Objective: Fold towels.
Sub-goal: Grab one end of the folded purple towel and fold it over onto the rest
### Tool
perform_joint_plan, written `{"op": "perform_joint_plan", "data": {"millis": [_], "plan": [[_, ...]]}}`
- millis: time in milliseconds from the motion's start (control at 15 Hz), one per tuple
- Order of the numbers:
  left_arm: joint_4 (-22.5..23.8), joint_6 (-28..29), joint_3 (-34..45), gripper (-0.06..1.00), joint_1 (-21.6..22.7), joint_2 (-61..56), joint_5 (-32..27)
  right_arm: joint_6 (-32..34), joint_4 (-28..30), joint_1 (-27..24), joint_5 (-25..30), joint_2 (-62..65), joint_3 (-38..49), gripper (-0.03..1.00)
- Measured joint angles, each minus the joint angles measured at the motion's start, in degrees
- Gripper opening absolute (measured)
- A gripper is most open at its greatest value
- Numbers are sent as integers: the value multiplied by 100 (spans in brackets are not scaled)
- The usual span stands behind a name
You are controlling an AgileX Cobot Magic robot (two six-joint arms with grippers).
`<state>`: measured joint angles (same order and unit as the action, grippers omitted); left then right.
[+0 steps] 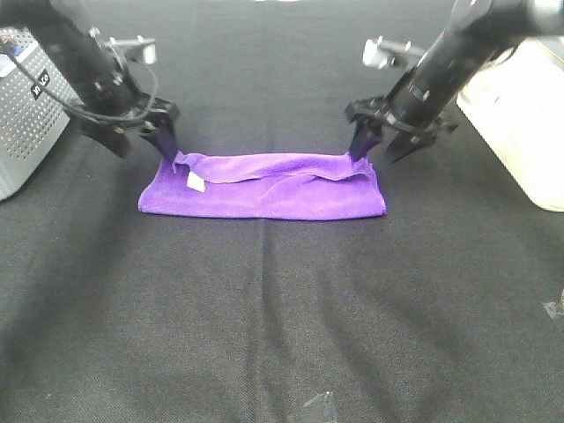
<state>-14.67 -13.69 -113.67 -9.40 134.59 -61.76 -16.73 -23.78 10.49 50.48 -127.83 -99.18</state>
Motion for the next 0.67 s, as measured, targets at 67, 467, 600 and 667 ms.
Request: {"op": "perform_joint_plan", "data": {"millis": [67,467,600,667], "plan": [[46,29,-132,76,40,0,-258,178,183,0,372,201,-11,64],[-1713,-521,-332,76,854,516,-739,808,779,0,1696,642,-23,76],[-1833,-837,-332,76,900,619,-722,871,796,0,1822,642,-23,76],[-1833,-659,-338,76,900,619,-716,877,802,0,1845,642,-23,76]]}}
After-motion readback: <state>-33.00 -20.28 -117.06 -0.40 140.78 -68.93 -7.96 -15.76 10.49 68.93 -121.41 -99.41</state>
